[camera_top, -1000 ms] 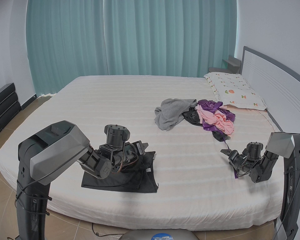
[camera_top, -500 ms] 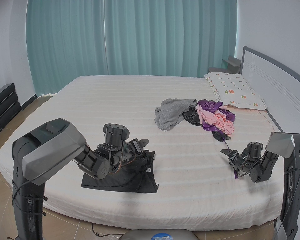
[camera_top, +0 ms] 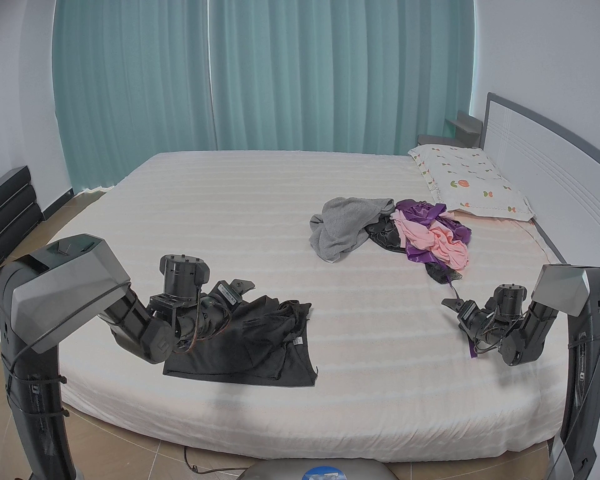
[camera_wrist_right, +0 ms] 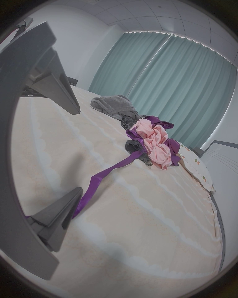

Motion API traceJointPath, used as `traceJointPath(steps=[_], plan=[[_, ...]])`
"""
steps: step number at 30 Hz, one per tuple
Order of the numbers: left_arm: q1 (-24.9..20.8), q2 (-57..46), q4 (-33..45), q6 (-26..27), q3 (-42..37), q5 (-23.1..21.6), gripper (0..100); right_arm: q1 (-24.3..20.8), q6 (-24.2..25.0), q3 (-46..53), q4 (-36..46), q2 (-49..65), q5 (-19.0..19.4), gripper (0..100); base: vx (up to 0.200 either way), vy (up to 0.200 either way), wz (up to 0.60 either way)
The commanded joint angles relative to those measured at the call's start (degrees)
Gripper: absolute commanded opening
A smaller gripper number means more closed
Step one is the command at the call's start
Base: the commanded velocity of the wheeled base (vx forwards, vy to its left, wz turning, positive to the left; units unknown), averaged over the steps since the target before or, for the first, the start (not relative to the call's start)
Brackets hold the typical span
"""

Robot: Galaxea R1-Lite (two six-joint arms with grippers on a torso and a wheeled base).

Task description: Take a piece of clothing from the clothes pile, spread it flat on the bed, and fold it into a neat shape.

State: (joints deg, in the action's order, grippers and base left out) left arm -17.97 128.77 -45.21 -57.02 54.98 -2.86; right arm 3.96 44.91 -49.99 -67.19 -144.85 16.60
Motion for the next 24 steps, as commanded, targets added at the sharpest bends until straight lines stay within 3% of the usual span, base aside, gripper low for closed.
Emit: traceJointPath(steps=[1, 4, 12, 24], plan=[[3.6, -1.9, -4.1, -2.8, -7.1, -5.6, 100, 0.0, 0.0, 0.0, 0.0, -0.1, 0.0, 100, 0.000, 0.200, 0.00], [5.4, -1.4, -8.4, -2.8, -9.5, -7.9, 100, 0.0, 0.0, 0.0, 0.0, -0.1, 0.0, 100, 0.000, 0.200, 0.00], [8.4, 0.1, -9.4, -3.3, -11.1, -14.2, 100, 0.0, 0.0, 0.0, 0.0, 0.0, 0.0, 100, 0.000, 0.200, 0.00], [8.3, 1.0, -9.6, -3.4, -10.4, -14.4, 100, 0.1, 0.0, 0.0, 0.0, 0.0, 0.0, 100, 0.000, 0.200, 0.00]])
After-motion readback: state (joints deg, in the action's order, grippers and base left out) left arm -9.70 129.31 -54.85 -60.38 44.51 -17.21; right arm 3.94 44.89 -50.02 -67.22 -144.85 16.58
